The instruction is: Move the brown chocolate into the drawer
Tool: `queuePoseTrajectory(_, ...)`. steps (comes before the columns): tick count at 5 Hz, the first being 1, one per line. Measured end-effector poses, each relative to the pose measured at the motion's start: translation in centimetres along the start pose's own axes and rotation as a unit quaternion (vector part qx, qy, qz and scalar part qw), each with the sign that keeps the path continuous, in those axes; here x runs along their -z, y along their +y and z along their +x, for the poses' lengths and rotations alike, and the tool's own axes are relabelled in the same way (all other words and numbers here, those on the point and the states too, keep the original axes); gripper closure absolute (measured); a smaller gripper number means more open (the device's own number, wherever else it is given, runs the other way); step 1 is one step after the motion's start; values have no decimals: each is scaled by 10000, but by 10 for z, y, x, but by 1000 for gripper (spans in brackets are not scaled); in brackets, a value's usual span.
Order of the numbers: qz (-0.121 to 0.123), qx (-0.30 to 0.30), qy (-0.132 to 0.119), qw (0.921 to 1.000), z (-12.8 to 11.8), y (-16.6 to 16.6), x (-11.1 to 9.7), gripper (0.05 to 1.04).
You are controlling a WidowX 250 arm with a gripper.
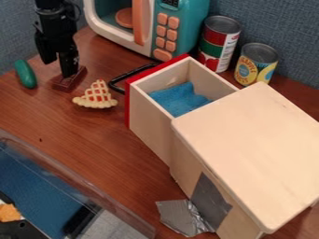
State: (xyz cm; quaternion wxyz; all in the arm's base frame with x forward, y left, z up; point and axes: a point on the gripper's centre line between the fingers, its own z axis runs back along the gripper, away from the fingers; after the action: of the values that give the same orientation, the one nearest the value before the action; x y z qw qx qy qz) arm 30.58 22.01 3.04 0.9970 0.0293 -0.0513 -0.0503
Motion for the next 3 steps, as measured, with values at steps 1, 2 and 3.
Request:
queuePoseTrajectory(1,-114,-218,-148,9996,9,3,-6,83)
queuePoseTrajectory(2,-220,-400,-198,9988,15,3,-9,83)
queuePoseTrajectory(3,-318,-520,-66,9981,12,1,5,83)
